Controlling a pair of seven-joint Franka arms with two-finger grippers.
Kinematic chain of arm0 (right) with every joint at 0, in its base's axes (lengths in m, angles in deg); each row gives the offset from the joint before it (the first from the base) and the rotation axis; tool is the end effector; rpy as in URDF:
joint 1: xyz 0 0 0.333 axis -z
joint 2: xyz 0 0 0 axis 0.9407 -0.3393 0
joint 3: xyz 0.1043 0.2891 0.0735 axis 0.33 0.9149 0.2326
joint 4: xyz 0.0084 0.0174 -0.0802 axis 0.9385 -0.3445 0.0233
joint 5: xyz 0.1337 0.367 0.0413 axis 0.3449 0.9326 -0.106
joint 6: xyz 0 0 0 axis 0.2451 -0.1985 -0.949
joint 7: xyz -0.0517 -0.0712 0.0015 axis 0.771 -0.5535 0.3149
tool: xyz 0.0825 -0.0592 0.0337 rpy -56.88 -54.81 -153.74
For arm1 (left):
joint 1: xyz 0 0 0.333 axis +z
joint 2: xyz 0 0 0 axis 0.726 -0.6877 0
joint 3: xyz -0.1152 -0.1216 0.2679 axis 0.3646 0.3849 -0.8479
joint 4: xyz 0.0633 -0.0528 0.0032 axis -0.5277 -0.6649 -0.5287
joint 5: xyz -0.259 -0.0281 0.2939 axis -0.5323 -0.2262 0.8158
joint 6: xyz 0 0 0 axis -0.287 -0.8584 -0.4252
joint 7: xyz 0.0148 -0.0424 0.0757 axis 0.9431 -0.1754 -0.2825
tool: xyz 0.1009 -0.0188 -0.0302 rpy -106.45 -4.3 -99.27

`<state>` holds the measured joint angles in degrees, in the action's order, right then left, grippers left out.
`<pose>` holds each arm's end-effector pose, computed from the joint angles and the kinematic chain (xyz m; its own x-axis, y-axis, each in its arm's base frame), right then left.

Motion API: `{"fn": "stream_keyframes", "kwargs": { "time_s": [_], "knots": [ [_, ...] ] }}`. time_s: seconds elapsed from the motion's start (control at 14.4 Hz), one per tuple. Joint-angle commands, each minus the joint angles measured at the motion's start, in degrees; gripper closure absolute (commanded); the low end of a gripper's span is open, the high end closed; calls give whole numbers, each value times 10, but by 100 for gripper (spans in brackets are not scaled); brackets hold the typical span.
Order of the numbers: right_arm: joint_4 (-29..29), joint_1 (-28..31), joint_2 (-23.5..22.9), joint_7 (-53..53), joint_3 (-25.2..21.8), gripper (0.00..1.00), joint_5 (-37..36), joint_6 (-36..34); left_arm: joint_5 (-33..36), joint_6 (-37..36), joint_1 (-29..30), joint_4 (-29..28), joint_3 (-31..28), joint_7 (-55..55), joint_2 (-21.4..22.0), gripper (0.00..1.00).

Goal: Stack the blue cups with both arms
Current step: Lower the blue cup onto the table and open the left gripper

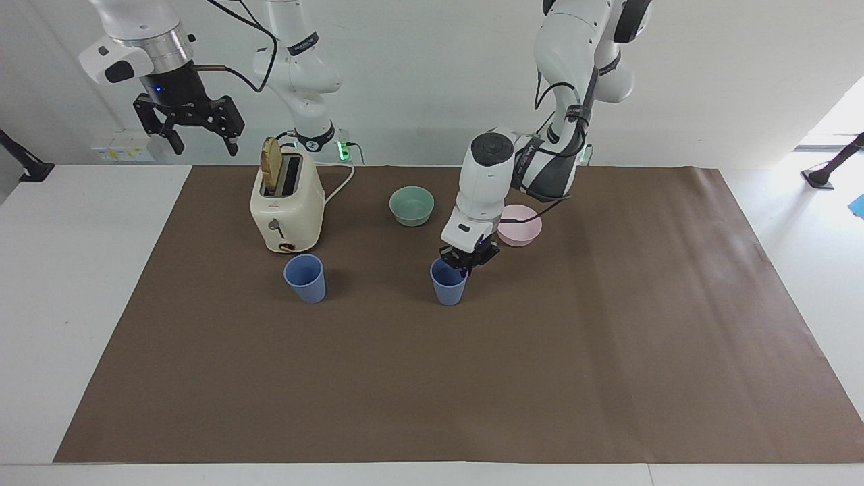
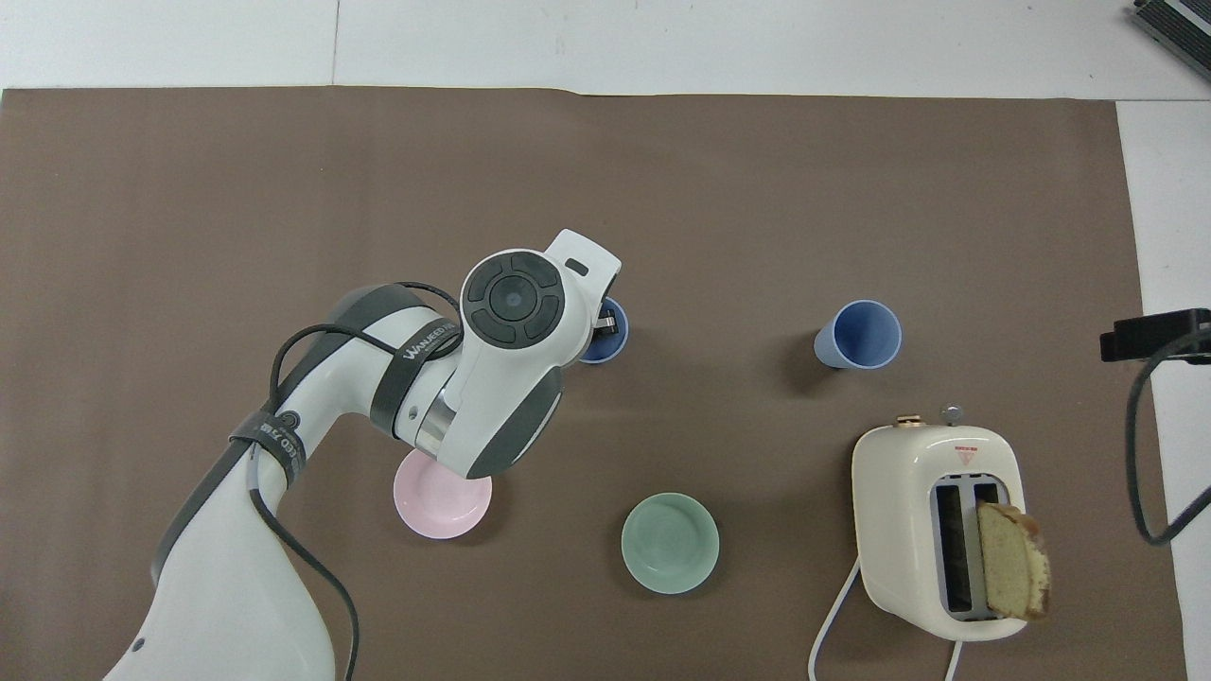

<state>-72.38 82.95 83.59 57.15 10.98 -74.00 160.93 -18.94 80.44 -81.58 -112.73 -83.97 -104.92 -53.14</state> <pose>0.5110 -0.0222 0.6692 0.9985 -0.0342 0.0419 -0.0351 -0.9991 0.0220 0.5316 -0.3954 0.3775 0.9847 0.1618 0.0645 0.1561 -0.9840 0.0862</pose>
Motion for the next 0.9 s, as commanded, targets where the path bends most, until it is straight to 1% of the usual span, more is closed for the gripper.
{"fn": "stream_keyframes", "kwargs": {
  "time_s": [0.0, 0.35, 0.7, 0.84],
  "knots": [
    [2, 1, 5, 8, 1, 0, 12, -10, 13, 3, -5, -1, -8, -8, 5, 0],
    [2, 1, 5, 8, 1, 0, 12, -10, 19, -27, 29, -2, -14, 6, 41, 0],
    [1, 8, 8, 10, -5, 0, 13, -14, 19, -81, 85, -7, -13, 96, 85, 0],
    [-14, 7, 18, 11, -7, 0, 13, -14, 18, -84, 112, -12, -13, 133, 103, 0]
  ]
}}
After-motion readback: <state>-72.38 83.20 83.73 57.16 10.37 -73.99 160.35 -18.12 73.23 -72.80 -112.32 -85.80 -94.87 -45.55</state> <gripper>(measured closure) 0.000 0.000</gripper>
